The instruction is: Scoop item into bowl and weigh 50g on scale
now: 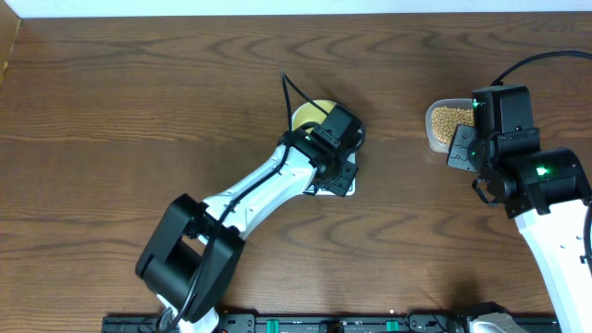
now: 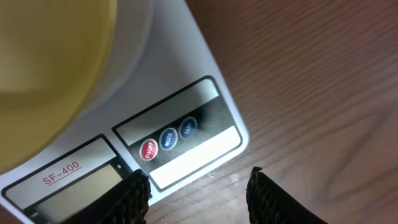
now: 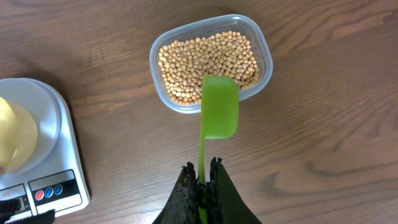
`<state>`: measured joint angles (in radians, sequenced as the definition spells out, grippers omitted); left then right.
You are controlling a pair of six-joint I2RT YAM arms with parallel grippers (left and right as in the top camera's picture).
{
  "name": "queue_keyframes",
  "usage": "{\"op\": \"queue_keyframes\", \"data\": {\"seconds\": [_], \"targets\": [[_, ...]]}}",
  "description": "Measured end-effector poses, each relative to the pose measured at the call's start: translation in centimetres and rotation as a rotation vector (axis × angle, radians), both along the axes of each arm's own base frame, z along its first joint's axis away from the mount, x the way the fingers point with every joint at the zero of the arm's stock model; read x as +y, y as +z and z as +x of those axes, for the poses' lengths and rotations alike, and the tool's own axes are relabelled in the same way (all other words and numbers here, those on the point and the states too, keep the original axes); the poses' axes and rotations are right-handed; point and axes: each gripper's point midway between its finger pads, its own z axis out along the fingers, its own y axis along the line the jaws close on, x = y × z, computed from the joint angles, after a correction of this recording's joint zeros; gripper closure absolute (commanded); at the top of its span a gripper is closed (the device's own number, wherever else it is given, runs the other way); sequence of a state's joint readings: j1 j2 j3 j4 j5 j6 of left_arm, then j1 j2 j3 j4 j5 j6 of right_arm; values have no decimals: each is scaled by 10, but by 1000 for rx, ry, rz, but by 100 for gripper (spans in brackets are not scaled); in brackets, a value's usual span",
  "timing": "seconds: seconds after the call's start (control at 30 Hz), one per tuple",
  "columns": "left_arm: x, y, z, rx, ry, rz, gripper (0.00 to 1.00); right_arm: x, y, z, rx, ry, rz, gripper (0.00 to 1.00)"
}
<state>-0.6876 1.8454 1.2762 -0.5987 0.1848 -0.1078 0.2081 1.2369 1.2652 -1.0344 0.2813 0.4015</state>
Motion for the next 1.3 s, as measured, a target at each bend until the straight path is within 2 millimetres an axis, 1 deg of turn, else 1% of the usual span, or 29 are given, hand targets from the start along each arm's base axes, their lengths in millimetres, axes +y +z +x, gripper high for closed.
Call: {"op": "queue_keyframes", "data": {"seconds": [0.2, 0.7, 0.97, 1.3], "targets": [[2, -15, -1, 22, 2, 28, 47, 0, 0, 0, 0, 0, 0, 99], [2, -31, -1, 45, 2, 47, 47, 0, 0, 0, 0, 0, 0, 99], [-2, -29, 4, 24, 2, 30, 47, 0, 0, 0, 0, 0, 0, 99], [-2, -29, 5, 22, 2, 28, 47, 0, 0, 0, 2, 0, 0, 99]]}}
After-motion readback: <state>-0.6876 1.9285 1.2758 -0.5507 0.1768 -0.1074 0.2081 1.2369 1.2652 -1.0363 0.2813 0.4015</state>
